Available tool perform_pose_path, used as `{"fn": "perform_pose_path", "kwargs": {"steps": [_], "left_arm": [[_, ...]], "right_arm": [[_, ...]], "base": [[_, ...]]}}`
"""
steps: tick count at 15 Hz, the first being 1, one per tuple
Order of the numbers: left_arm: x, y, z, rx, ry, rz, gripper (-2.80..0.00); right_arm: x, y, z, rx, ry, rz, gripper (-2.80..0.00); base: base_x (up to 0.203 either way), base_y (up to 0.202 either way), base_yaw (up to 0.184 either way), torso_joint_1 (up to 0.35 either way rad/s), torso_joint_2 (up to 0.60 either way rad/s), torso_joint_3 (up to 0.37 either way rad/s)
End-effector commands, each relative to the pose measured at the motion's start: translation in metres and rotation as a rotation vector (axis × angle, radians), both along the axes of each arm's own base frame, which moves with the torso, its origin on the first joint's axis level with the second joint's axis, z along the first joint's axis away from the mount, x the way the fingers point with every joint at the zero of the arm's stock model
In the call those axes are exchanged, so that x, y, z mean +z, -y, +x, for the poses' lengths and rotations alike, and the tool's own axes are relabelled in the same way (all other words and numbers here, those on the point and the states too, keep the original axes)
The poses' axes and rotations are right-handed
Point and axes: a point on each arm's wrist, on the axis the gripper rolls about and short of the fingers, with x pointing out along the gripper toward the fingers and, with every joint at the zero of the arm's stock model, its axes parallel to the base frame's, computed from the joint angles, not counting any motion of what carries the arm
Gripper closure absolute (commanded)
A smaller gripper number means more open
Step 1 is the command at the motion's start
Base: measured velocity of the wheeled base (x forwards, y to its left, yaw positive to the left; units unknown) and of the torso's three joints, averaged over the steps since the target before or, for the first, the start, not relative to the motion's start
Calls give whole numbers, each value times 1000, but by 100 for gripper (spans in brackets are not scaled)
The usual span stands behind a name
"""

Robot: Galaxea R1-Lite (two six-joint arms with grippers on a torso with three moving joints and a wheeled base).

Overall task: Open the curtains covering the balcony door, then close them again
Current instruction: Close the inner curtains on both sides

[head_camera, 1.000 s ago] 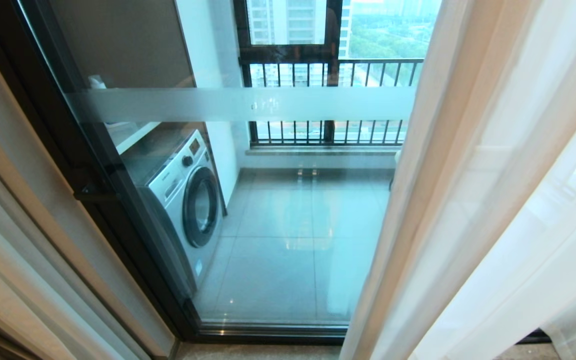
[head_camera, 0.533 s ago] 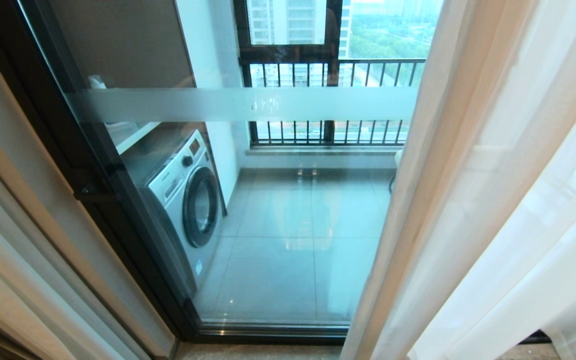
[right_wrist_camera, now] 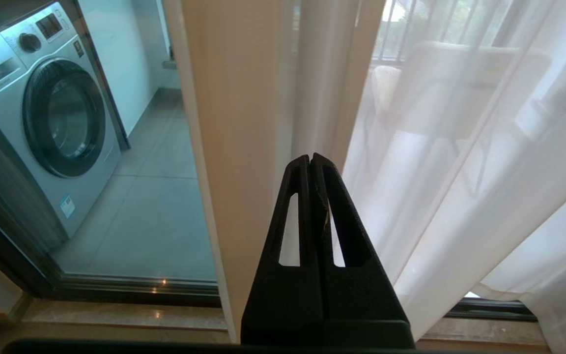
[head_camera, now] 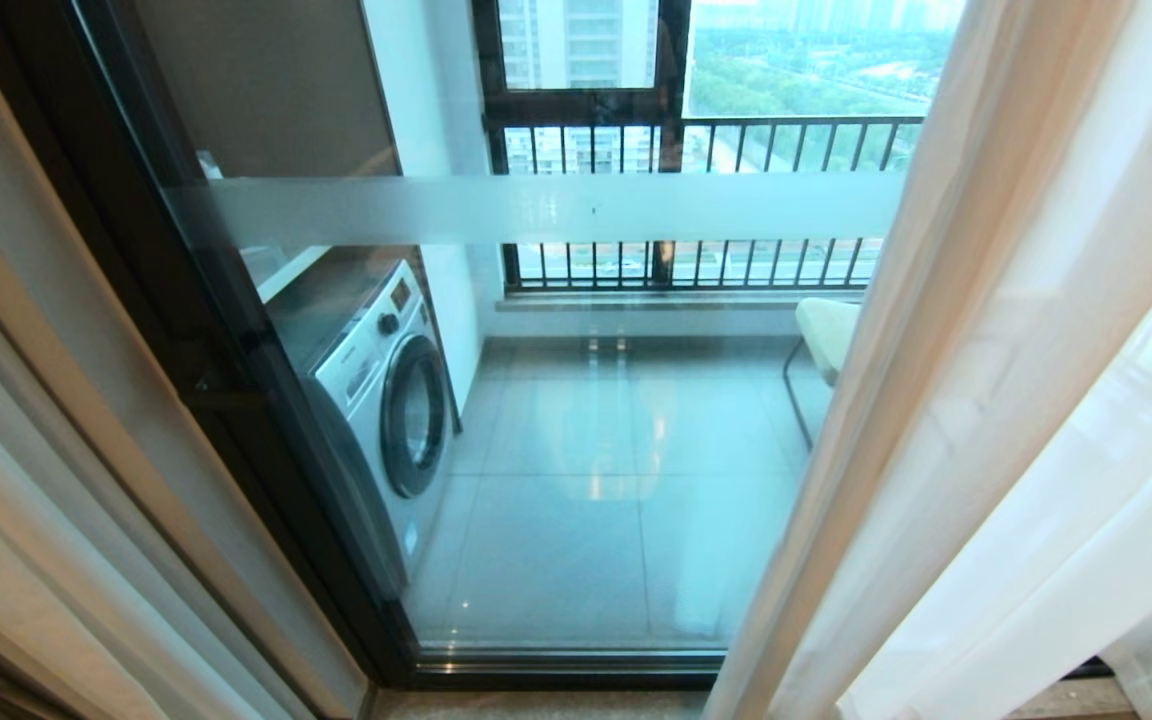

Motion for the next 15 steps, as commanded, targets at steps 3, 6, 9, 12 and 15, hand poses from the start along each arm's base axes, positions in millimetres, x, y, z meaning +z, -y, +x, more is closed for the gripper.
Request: {"fn": "perform_pose_path", "kwargs": {"steps": [3,6,9,12,15], "left_arm": [[0,0,0,0,1,0,0],[0,0,0,0,1,0,0],[0,0,0,0,1,0,0],[0,0,0,-1,1,1,0],[0,0,0,0,2,2,0]], "right_arm": [[0,0,0,1,-2,-1,0],[0,0,0,2,-2,-1,0],[0,0,0,2,-2,-1,0],[0,0,0,0,-2,-1,0],[0,0,0,1,-1,-1,0]], "base": [[0,188,1,4,2,3],[0,190,0,2,2,1],[0,186,-2,3,2,2],[0,189,-1,2,3,5],[0,84,-2,2,1,3]]}}
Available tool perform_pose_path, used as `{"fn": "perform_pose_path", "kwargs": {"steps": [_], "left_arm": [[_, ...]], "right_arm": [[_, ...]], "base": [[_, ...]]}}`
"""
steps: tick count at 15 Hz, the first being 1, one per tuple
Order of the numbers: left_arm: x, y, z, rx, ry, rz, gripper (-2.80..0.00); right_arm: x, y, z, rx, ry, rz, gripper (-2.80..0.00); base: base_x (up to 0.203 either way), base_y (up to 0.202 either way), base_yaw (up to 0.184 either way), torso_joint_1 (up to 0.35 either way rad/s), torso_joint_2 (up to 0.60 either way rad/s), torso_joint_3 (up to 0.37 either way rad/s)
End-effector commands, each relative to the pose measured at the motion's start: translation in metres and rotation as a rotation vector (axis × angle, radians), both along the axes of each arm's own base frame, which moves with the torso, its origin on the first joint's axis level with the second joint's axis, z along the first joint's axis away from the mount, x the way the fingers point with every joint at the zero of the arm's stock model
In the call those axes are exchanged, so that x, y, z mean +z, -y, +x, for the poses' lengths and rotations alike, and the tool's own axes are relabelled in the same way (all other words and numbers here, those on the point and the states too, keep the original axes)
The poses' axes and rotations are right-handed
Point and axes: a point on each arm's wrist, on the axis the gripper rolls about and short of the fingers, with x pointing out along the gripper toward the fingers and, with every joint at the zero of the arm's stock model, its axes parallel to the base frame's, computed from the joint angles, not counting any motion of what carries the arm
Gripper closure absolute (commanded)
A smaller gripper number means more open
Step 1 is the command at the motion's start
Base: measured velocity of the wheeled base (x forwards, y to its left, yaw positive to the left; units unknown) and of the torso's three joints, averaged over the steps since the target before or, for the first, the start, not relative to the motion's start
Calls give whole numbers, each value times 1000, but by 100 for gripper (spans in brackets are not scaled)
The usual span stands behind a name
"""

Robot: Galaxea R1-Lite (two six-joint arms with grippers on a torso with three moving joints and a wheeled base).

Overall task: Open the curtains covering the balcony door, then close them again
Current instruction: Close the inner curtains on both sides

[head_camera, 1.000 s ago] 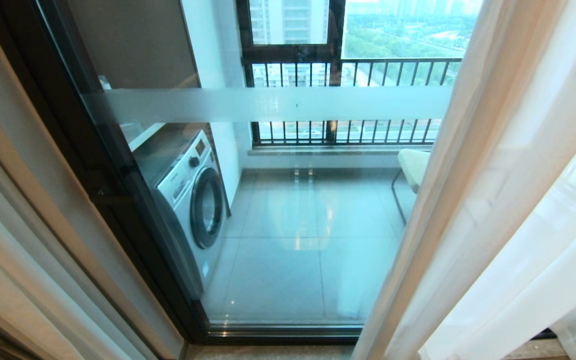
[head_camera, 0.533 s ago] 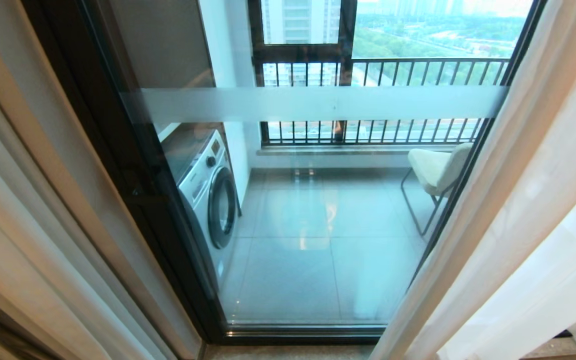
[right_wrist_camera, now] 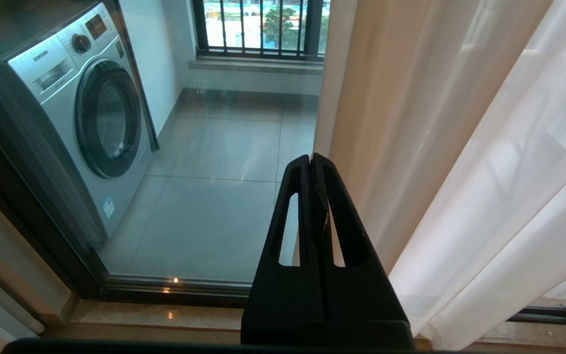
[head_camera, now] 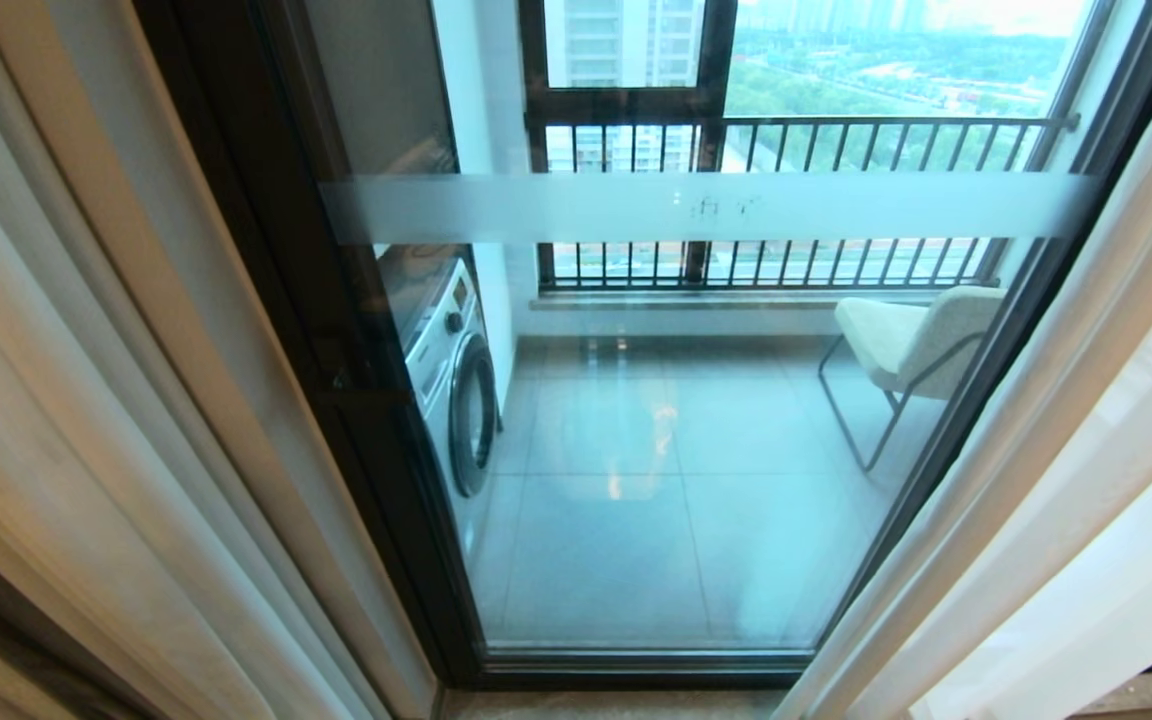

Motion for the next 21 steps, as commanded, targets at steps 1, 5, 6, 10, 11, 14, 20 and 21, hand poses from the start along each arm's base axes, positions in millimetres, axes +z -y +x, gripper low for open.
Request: {"fn": "perform_pose_path", "kwargs": {"steps": [1,5,6,10,11,14,20,21], "left_arm": [[0,0,0,-1,2,0,0],[0,0,0,-3,0,-3,0],[0,0,0,-4,-6,0,0],[8,0,-3,11,17,18,0],[16,0,-5,16,33,18,0],[45,-2,-12,100,50,19,0],[109,-11,8,533,-51,39,0],[118,-13,16,600,-78,49,0]], "right_arm": [[0,0,0,0,0,0,0],[0,0,0,2,0,0,0],[0,0,0,1,-2,0,0],[0,0,0,2,-5,0,0],[0,0,1,1,-8,0,0],[0,0,1,2,-10,0,0],[0,0,1,2,-10,0,0],[0,0,1,2,-10,0,0]], "base": [[0,0,0,0,0,0],[0,0,0,0,0,0],[0,0,0,0,0,0],[0,0,0,0,0,0],[0,0,0,0,0,0],[0,0,0,0,0,0],[0,0,0,0,0,0],[0,0,0,0,0,0]]}}
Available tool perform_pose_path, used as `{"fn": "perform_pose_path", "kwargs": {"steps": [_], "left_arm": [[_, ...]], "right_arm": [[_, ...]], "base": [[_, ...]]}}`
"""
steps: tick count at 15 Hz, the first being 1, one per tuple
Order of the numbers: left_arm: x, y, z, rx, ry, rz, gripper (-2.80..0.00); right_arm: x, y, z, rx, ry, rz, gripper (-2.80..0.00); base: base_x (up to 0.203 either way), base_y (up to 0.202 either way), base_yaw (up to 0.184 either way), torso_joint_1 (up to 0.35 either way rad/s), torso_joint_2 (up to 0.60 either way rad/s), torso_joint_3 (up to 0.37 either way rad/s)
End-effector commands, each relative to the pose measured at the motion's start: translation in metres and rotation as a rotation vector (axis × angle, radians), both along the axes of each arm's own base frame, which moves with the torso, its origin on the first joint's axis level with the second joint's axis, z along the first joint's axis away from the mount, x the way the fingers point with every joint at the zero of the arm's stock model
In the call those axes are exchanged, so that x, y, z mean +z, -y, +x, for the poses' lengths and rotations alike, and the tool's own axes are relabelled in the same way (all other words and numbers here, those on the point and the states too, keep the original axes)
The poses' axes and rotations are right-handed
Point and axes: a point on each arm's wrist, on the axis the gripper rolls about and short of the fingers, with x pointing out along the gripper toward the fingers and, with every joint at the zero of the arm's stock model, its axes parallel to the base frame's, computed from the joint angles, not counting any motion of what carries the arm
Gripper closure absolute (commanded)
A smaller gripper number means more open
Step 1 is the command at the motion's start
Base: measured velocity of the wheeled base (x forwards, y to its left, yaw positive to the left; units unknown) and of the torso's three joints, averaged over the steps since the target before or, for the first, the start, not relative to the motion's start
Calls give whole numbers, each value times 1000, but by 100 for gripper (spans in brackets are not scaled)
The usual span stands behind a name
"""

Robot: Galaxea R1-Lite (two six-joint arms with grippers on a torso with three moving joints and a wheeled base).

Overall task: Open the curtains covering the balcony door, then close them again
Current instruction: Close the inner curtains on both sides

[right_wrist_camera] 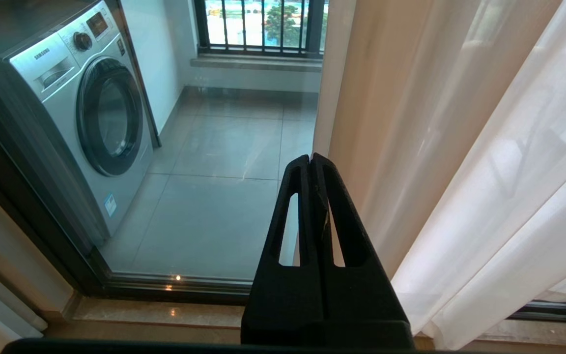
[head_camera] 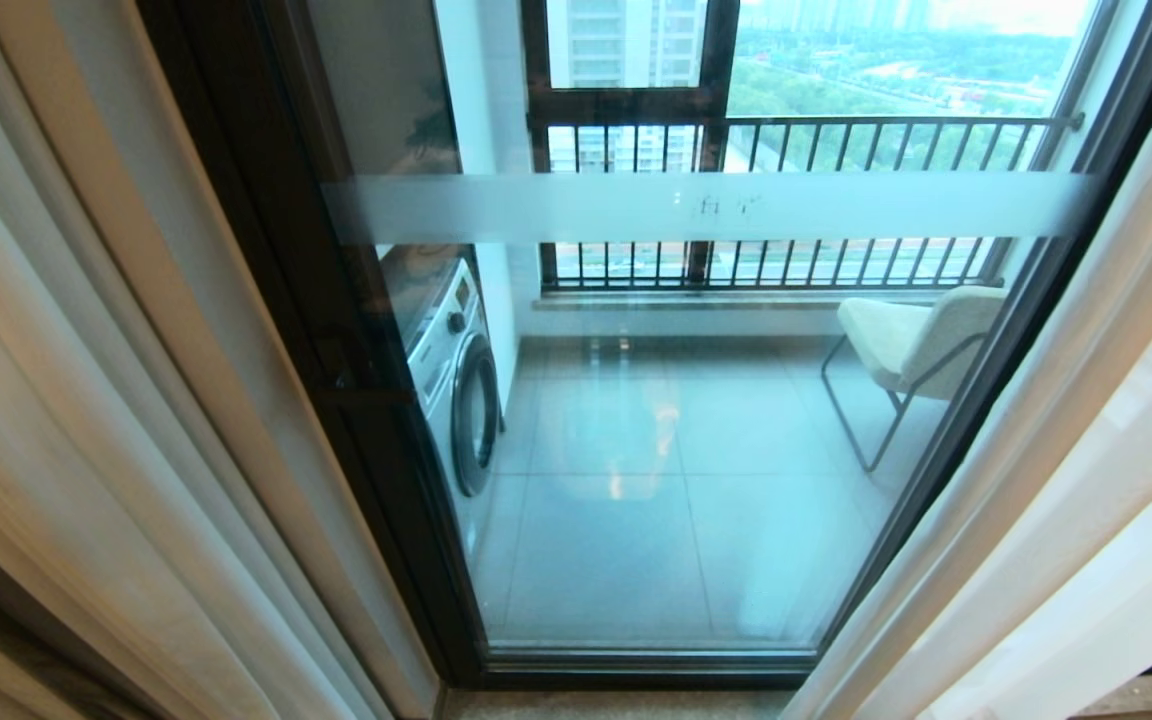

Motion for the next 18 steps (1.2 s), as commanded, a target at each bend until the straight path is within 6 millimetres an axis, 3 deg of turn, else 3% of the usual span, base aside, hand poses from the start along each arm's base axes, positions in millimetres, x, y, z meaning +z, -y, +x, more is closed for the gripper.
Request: {"fn": "perform_pose_path", "kwargs": {"steps": [1,6,7,10,15,18], "left_arm": [[22,-3,29,158,-122,6,0],[52,-5,76,288,-148,10,0],[54,-6,85,302,-144,6,-280],[58,-9,108,340,-153,4,-280],[57,-11,113,358,-164,-2,-280],[52,-24,126,472,-182,-62,-280]], "right_arm": [[0,0,0,0,-1,0,0],[0,0,0,0,1,0,0],[0,0,0,0,3,0,0],[0,0,-1,0,8,0,0],[0,0,-1,0,7,0,0],[0,0,-1,0,7,0,0]], "base": [[0,0,0,0,0,0],[0,0,0,0,0,0],[0,0,0,0,0,0],[0,0,0,0,0,0],[0,0,0,0,0,0],[0,0,0,0,0,0]]}}
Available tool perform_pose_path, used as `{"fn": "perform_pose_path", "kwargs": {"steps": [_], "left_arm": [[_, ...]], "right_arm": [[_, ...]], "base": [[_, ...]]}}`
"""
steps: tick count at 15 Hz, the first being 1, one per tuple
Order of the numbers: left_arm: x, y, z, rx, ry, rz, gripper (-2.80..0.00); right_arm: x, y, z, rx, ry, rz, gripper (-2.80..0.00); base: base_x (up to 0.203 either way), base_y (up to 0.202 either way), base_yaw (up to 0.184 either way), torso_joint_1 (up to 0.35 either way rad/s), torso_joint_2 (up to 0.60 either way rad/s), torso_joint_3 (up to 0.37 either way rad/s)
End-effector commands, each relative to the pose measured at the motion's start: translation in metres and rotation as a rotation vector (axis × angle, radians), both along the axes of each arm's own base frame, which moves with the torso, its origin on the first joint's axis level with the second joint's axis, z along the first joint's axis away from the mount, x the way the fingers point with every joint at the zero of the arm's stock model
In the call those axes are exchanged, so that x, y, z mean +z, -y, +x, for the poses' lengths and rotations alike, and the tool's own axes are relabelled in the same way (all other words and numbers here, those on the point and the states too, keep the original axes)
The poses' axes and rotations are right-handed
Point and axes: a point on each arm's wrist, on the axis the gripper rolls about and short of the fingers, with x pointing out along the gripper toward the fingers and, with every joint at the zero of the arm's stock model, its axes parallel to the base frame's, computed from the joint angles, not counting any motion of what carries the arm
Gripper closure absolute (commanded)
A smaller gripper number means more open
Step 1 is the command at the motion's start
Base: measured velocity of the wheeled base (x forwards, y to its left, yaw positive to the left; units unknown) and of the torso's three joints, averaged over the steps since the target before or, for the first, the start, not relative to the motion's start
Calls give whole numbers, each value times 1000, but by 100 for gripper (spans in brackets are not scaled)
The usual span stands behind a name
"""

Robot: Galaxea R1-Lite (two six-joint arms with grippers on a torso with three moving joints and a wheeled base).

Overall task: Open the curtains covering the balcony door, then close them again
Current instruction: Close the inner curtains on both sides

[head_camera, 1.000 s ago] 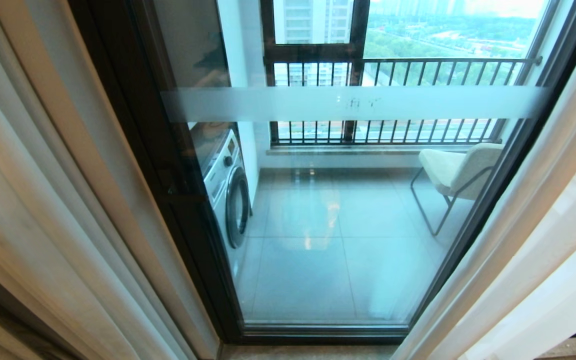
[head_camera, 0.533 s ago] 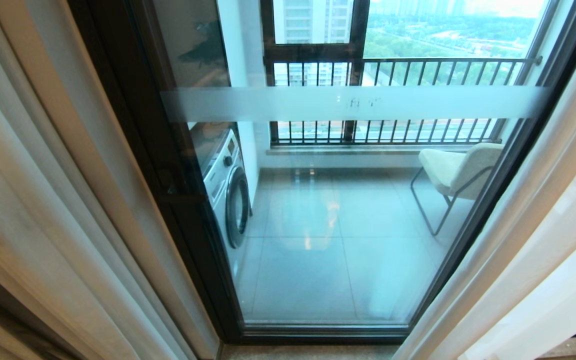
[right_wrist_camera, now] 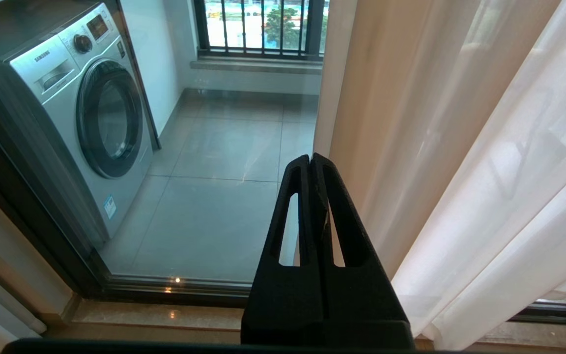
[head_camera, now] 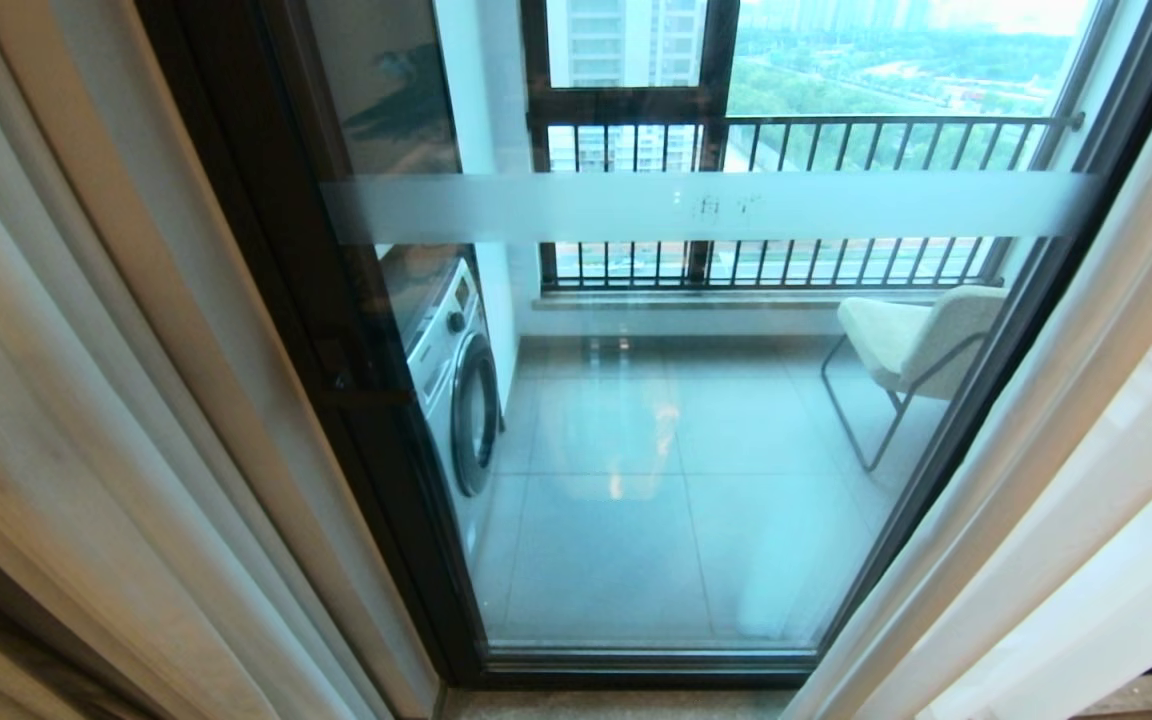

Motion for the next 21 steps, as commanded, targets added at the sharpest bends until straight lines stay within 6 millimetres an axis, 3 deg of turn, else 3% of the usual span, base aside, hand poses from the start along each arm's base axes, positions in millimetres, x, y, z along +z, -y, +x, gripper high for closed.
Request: {"fn": "perform_pose_path", "kwargs": {"steps": [1,8,21], "left_arm": [[-7,-10,17,73,-13,-59,-280],[-21,-16,48,17,1,-176,-280],[-22,-5,50,-62,-6,-175,-280]], "right_arm": [[0,0,0,1,0,0,0],[0,0,0,1,-3,0,0],[0,0,2,-2,-19,0,0]], "base": [[0,0,0,0,0,0],[0,0,0,0,0,0],[0,0,0,0,0,0]]}}
